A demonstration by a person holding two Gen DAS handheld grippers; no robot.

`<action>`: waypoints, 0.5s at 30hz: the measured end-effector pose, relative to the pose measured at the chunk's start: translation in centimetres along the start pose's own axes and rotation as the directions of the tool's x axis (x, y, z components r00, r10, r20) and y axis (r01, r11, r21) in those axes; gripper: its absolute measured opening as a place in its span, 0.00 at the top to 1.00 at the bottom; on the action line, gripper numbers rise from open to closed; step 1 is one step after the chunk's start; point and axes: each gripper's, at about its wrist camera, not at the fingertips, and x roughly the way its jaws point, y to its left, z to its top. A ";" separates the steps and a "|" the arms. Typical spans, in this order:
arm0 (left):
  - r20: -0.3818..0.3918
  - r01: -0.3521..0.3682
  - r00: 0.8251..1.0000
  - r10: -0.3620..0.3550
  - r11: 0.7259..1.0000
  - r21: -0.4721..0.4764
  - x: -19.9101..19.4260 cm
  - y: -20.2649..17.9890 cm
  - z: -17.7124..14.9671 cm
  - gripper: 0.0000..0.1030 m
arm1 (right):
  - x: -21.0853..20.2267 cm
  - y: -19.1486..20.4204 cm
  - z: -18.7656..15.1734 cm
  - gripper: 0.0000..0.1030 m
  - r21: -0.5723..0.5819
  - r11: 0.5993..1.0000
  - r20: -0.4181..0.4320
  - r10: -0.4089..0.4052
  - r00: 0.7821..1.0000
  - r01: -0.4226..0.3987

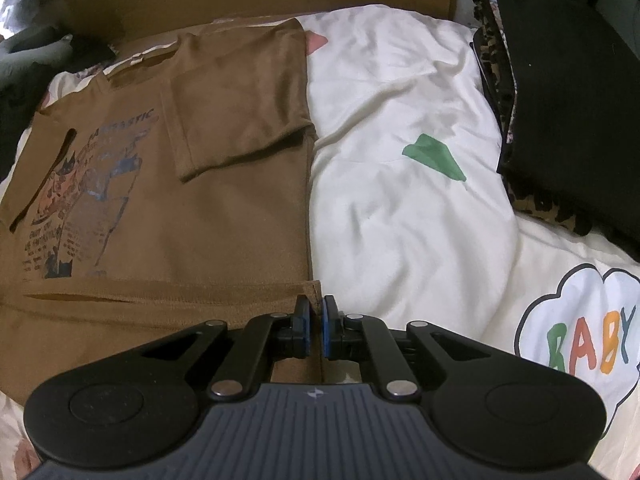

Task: Fold clothes
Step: 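Close both grippers on the brown shirt hem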

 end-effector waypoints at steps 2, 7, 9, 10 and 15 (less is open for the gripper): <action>0.007 -0.010 1.000 0.010 1.000 0.018 -0.2 -0.3 -0.2 0.89 | -0.2 0.0 0.0 0.96 0.003 1.000 0.002 -0.001 1.000 0.001; 0.032 -0.033 0.999 0.031 0.998 0.050 -0.9 -1.0 -0.7 0.93 | -0.9 0.0 -0.1 0.96 0.000 1.000 0.015 0.007 1.000 -0.007; 0.051 -0.021 0.999 0.019 0.999 0.043 -1.7 -1.3 -0.5 0.93 | -1.2 0.0 -0.2 0.96 -0.009 1.000 0.020 0.011 1.000 -0.011; 0.060 -0.015 0.998 0.012 0.999 0.040 -2.0 -1.5 -0.5 0.93 | -1.4 0.0 -0.2 0.96 -0.012 1.000 0.022 0.013 1.000 -0.013; 0.059 0.018 0.998 -0.021 0.998 0.054 -2.3 -2.8 -0.1 0.93 | -2.2 -0.3 -0.2 0.96 0.001 1.000 0.038 0.025 0.999 -0.026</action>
